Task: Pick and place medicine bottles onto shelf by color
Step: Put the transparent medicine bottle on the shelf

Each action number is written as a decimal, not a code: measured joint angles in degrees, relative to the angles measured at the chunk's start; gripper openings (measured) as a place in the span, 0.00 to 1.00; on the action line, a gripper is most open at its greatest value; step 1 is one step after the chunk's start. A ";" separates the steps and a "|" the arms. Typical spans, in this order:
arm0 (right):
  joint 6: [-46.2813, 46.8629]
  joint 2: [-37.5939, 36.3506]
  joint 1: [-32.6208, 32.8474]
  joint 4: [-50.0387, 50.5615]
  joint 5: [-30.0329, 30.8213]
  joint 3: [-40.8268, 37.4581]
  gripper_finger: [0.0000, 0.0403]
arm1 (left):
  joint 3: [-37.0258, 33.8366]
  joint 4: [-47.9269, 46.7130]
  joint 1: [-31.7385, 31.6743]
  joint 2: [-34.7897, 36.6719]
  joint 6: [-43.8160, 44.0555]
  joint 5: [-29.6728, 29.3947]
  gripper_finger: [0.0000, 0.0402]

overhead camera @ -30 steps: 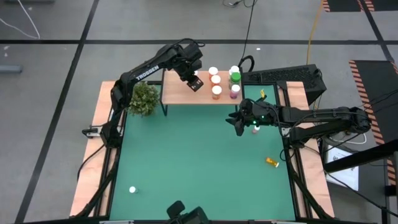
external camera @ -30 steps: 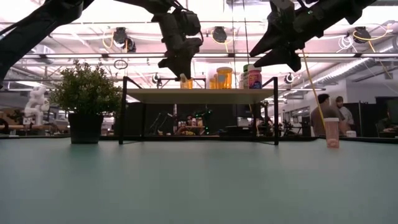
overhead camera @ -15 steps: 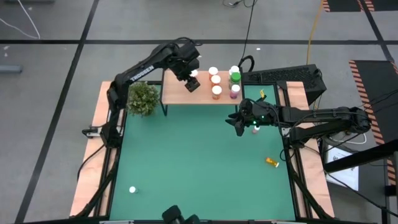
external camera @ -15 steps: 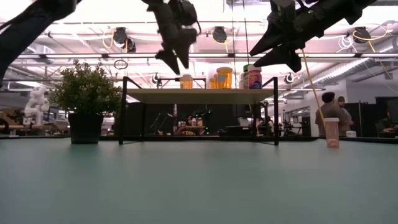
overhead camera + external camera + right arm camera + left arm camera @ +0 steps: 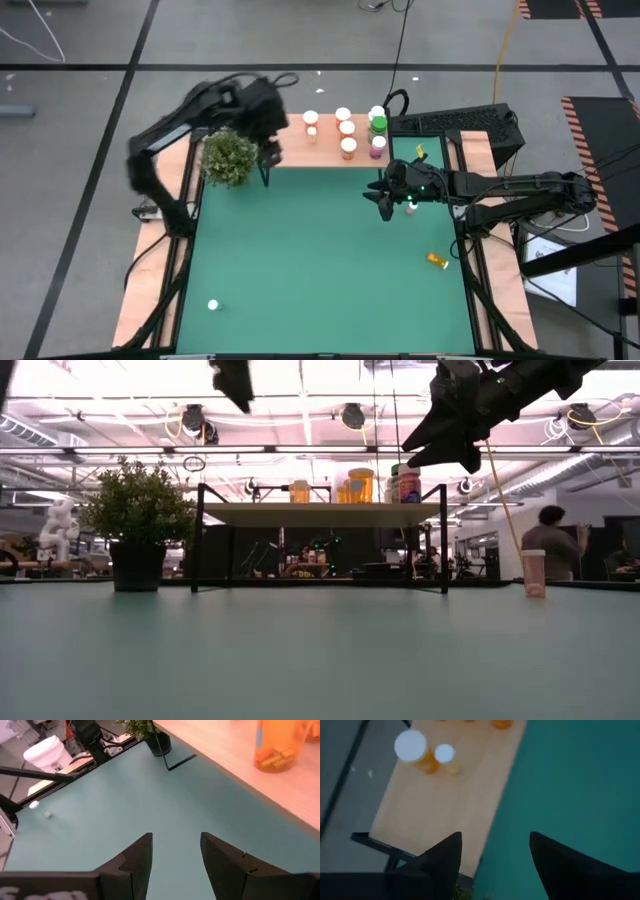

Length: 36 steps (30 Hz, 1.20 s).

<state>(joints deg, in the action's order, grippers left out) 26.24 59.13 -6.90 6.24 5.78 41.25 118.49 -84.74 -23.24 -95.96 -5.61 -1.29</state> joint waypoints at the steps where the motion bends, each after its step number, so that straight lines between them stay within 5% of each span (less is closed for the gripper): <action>1: 0.62 0.01 0.00 0.00 0.00 0.00 0.40 | -3.18 0.91 1.09 2.84 0.34 -0.49 0.57; 9: 1.59 0.02 0.00 -1.03 0.07 0.00 0.40 | -33.46 11.08 12.83 27.68 14.74 1.04 0.47; 15: 5.04 0.02 0.00 -1.86 0.09 0.00 0.40 | -50.76 15.01 27.43 39.17 31.93 2.98 0.41; 24: 15.26 0.04 4.25 -4.56 0.47 0.00 0.40 | -67.80 32.43 50.43 41.60 33.07 8.61 0.33; 28: 18.30 0.27 9.32 -5.42 5.99 0.00 0.40 | -74.97 40.13 58.78 41.61 35.05 10.29 0.33; 32: 21.63 1.51 14.40 -6.12 11.59 0.00 0.39 | -79.11 44.51 61.76 41.59 45.78 10.26 0.36; 36: 22.78 4.60 18.24 -10.69 15.01 0.00 0.37 | -79.40 47.46 63.46 41.59 46.25 12.46 0.36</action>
<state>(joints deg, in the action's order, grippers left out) 49.01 63.73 11.34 -4.45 20.79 41.25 39.09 -37.27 40.22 -54.37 40.65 11.16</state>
